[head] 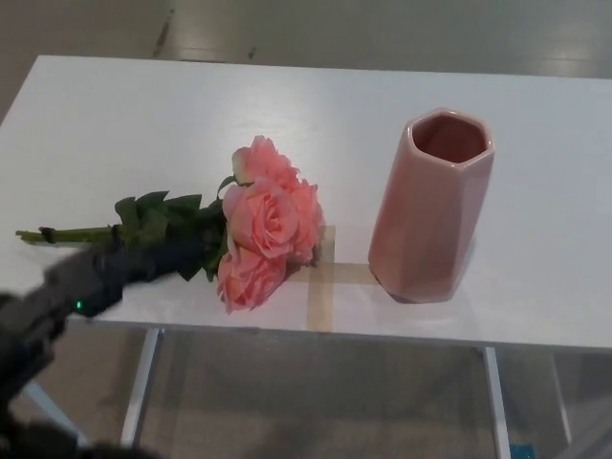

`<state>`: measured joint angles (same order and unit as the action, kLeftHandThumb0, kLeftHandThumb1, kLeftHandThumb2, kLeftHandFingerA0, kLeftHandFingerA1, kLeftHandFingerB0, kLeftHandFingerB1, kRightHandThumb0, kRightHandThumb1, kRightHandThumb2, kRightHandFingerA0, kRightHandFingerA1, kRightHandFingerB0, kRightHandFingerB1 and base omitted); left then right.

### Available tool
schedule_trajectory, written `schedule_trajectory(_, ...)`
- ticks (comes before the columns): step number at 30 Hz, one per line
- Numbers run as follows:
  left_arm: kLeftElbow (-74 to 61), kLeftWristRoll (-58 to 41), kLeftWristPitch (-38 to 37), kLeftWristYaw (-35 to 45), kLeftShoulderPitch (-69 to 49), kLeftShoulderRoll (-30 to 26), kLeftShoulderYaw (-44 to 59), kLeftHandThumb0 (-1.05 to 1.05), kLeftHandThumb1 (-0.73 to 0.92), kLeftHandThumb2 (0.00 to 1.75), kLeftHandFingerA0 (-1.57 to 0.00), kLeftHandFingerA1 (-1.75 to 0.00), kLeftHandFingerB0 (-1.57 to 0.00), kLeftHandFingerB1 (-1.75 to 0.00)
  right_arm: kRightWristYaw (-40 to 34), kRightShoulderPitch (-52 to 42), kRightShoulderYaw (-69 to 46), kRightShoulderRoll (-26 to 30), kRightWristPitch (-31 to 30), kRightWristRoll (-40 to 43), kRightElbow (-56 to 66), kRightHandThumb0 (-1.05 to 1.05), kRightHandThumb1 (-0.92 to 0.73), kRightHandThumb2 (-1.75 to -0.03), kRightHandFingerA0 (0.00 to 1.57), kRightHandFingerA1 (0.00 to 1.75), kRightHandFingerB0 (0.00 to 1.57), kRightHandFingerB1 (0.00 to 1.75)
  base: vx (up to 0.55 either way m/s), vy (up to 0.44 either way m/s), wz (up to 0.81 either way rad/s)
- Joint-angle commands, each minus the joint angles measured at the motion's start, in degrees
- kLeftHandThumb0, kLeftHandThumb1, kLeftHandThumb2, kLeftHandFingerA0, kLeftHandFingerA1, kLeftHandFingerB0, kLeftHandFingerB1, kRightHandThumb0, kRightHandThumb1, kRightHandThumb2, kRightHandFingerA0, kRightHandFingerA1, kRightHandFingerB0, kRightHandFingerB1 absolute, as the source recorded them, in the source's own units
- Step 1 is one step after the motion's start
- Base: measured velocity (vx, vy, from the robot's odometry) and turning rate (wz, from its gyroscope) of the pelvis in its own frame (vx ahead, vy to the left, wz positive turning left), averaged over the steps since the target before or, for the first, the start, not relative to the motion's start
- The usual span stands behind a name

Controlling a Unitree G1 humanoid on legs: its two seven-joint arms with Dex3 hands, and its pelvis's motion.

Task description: Use the left hand to pick up the rose and then lift and insert it into the pink vase.

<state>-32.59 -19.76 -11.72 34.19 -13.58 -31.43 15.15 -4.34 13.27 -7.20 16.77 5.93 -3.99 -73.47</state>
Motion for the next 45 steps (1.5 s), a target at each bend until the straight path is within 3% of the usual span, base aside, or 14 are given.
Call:
schedule_trajectory(1,9.2,20.58,1.25,-11.99,12.73,2.5,-4.47,-0.68,0.46,0.56,-0.04,-0.24,-0.14,-0.27,-0.22,-0.67,-0.29,0.25,0.46,0.25,-0.1,-0.26,-0.59,-0.58,0.74,0.45,0.58,0.41,0.0,0.0,0.0)
schedule_trajectory(7,16.28,27.11,4.22,-14.24,20.21,1.24,-8.11,-0.65,0.45,0.55,-0.01,-0.24,-0.13,-0.27,-0.33,-0.33,0.22,0.47,0.25,-0.29,-0.11,-0.26,-0.59,-0.58,0.74,0.45,0.58,0.41,0.0,0.0,0.0)
schedule_trajectory(8,18.75,28.67,5.56,-14.03,22.6,0.26,-9.46,-0.63,0.37,0.74,-0.04,-0.16,-0.09,-0.29,-0.21,-0.26,0.02,0.47,0.08,-0.06,-0.14,-0.26,-0.59,-0.58,0.74,0.45,0.59,0.41,0.0,0.0,0.0)
schedule_trajectory(12,22.44,30.71,7.7,-14.06,26.3,-0.88,-11.31,-0.6,0.34,0.76,0.0,-0.15,-0.05,-0.28,-0.19,-0.17,-0.1,0.42,0.03,0.1,-0.07,-0.26,-0.59,-0.57,0.74,0.45,0.59,0.41,0.0,0.0,0.0)
schedule_trajectory(17,29.61,35.93,14.54,-13.35,34.91,-3.43,-15.87,-0.58,0.34,0.76,0.0,-0.13,-0.05,-0.27,-0.1,-0.23,-0.09,0.37,0.51,0.13,0.19,-0.25,-0.59,-0.57,0.74,0.45,0.59,0.41,0.0,0.0,0.0)
schedule_trajectory(20,30.34,36.32,15.01,-13.59,35.71,-3.72,-16.54,-0.58,0.34,0.76,0.0,-0.13,-0.05,-0.27,-0.08,-0.24,-0.1,0.37,0.55,0.14,0.19,-0.25,-0.59,-0.57,0.74,0.45,0.59,0.41,0.0,0.0,0.0)
schedule_trajectory(21,33.26,39.47,16.84,-12.79,38.67,-4.63,-19.22,-0.68,0.42,0.57,0.0,-0.15,-0.06,-0.25,-0.13,-0.18,0.15,0.43,0.5,-0.12,0.16,-0.25,-0.59,-0.57,0.74,0.45,0.59,0.41,0.0,0.0,0.0)
schedule_trajectory(24,34.94,40.82,17.84,-12.75,40.36,-5.21,-20.87,-0.68,0.42,0.57,0.0,-0.15,-0.06,-0.25,-0.15,-0.15,0.26,0.45,0.48,-0.23,0.14,-0.25,-0.59,-0.57,0.74,0.45,0.59,0.41,0.0,0.0,0.0)
schedule_trajectory(25,36.4,41.88,18.64,-12.03,41.76,-5.62,-22.21,-0.58,0.37,0.76,0.0,-0.08,-0.1,-0.23,0.0,-0.17,0.18,0.45,0.46,-0.11,0.17,-0.25,-0.59,-0.58,0.73,0.45,0.6,0.41,0.0,0.0,0.0)
schedule_trajectory(26,38.5,43.42,19.8,-10.9,43.76,-6.22,-24.12,-0.58,0.37,0.76,0.0,-0.08,-0.1,-0.23,0.23,-0.19,0.05,0.45,0.41,0.07,0.22,-0.25,-0.59,-0.58,0.73,0.45,0.6,0.41,0.0,0.0,0.0)
schedule_trajectory(37,51.4,48.85,19.65,-9.29,53.29,-7.83,-33.37,-0.59,0.37,0.76,0.0,-0.07,-0.09,-0.21,0.43,0.1,0.02,0.55,0.26,0.11,0.22,-0.26,-0.59,-0.58,0.73,0.45,0.59,0.41,0.0,0.0,0.0)
schedule_trajectory(45,58.85,50.6,20.28,-11.03,58.77,-6.0,-37.12,-0.58,0.37,0.76,0.0,-0.07,-0.1,-0.23,0.62,0.35,0.09,0.81,0.32,0.05,0.25,-0.26,-0.59,-0.58,0.73,0.45,0.59,0.41,0.0,0.0,0.0)
